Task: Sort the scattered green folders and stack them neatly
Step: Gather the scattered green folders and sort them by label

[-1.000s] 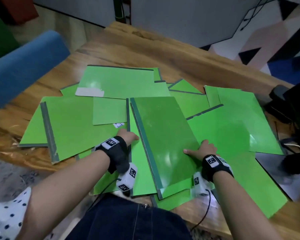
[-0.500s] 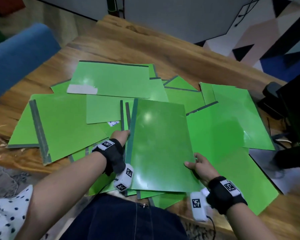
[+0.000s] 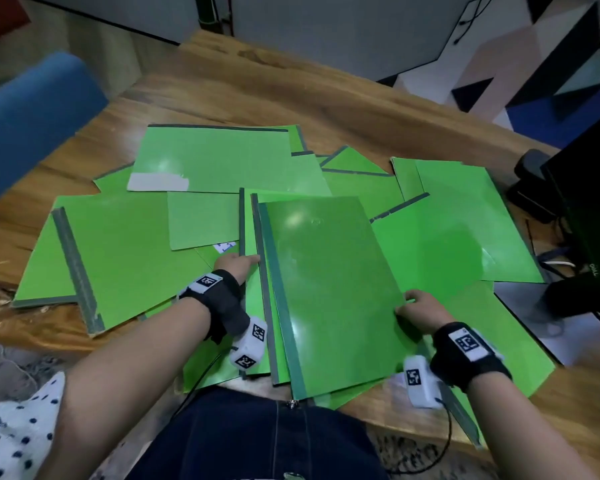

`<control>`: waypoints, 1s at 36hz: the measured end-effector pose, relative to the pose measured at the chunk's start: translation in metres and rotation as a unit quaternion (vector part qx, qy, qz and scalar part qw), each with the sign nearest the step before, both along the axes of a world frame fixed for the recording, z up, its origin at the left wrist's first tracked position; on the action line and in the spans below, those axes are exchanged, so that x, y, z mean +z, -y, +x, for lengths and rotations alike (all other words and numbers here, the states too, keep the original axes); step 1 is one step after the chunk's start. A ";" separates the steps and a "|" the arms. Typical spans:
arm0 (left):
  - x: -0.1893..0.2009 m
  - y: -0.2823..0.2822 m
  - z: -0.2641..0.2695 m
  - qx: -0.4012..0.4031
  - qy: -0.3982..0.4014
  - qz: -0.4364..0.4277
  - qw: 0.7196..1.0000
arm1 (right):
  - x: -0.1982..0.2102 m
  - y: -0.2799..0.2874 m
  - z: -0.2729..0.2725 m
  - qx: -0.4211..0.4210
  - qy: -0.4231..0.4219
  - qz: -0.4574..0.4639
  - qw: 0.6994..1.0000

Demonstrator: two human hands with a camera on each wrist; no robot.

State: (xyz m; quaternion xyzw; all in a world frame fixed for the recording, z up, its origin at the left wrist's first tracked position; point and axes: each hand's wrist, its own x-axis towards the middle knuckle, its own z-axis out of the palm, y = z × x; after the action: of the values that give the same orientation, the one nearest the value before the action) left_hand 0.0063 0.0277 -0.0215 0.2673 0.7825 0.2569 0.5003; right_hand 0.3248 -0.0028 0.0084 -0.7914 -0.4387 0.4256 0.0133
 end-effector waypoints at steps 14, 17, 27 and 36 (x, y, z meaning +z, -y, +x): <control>-0.003 0.018 0.020 -0.011 0.069 0.042 0.997 | -0.042 0.015 -0.060 0.037 0.006 0.023 0.999; 0.000 0.017 0.020 -0.007 0.039 0.041 0.998 | -0.038 0.012 -0.063 0.060 0.080 0.042 0.994; 0.012 0.009 -0.010 -0.020 -0.026 0.043 0.999 | -0.035 0.019 -0.081 0.023 -0.140 -0.007 0.990; 0.030 0.000 -0.028 -0.038 -0.070 0.055 0.995 | -0.032 -0.012 -0.010 -0.272 0.111 0.013 0.956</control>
State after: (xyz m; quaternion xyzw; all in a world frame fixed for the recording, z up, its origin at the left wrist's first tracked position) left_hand -0.0213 0.0278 0.0084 0.3413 0.7893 0.2614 0.4384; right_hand 0.3152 0.0093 -0.0235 -0.9228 -0.2111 0.3093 0.0902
